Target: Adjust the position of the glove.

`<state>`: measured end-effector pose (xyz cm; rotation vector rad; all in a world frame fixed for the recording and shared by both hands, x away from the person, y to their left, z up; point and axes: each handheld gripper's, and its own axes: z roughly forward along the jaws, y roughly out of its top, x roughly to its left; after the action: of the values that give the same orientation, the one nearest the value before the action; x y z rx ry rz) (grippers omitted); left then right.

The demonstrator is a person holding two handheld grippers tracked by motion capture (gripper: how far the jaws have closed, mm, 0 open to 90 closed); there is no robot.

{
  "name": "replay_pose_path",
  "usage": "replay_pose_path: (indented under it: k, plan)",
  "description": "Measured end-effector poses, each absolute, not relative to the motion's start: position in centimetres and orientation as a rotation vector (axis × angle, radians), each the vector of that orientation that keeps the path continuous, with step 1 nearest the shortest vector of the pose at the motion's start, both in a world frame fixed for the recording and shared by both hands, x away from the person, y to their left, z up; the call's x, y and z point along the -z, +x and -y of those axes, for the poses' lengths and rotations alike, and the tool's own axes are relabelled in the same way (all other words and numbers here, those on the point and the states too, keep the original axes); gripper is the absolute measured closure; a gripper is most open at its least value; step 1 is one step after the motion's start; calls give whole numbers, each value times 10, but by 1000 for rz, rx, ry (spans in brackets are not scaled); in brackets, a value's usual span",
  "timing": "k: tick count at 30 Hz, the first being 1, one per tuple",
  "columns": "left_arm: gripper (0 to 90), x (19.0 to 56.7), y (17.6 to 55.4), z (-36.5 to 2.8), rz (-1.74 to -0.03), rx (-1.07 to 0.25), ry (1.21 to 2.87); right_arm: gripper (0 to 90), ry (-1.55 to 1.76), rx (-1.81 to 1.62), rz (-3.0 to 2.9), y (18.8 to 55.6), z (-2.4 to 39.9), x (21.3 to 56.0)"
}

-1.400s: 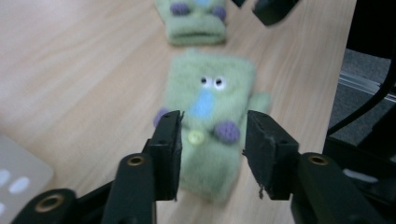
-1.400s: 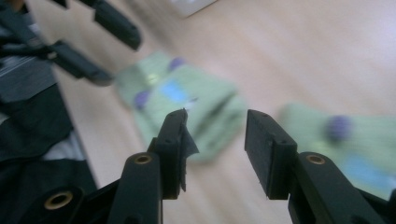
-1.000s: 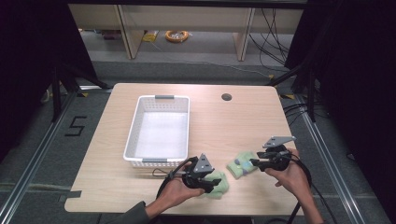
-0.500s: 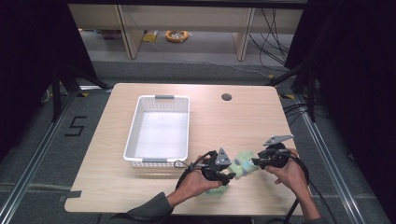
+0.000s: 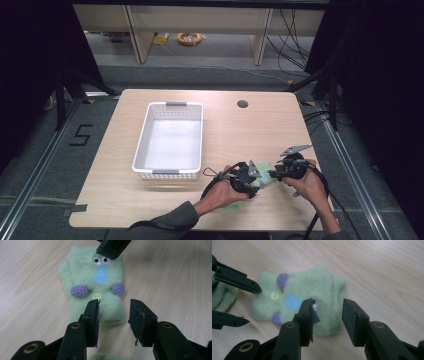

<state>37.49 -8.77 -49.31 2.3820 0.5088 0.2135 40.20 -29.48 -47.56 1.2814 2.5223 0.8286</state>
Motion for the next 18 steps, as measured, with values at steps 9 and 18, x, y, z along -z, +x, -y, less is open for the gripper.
replay_pose_path:
  k: [9,18]
  plan:
    - [656,498,380,90,-533,-246,2391,657,1313,-843,-2551,406,298,485]
    - [836,497,381,98,-466,-298,2426,801,1349,-959,-2572,406,301,489]
